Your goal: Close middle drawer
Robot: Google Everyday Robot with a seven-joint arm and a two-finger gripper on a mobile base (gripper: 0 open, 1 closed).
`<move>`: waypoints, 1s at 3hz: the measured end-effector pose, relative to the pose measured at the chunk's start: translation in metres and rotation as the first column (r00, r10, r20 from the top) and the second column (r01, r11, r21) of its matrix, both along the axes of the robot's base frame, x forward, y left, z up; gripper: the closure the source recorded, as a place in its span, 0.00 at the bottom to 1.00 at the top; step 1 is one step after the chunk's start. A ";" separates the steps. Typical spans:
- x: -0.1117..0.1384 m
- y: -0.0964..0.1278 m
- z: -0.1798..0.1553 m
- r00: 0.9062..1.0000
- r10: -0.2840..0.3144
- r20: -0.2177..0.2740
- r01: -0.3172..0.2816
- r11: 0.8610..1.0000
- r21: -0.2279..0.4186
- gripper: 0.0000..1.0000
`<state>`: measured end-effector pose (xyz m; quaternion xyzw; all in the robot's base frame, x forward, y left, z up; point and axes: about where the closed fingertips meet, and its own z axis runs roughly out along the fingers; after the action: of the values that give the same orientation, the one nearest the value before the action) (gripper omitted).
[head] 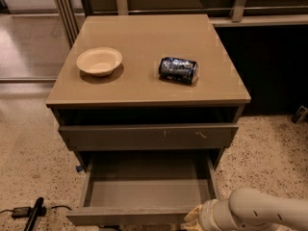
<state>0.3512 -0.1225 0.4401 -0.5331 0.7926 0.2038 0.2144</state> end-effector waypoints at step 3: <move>0.000 0.000 0.000 1.000 0.001 0.000 -0.001 1.000 0.000 0.00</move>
Offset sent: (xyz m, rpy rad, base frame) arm 0.0047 0.0014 -0.0012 -0.0034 -0.0066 0.0065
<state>0.3510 -0.1222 0.4398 -0.5336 0.7923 0.2038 0.2144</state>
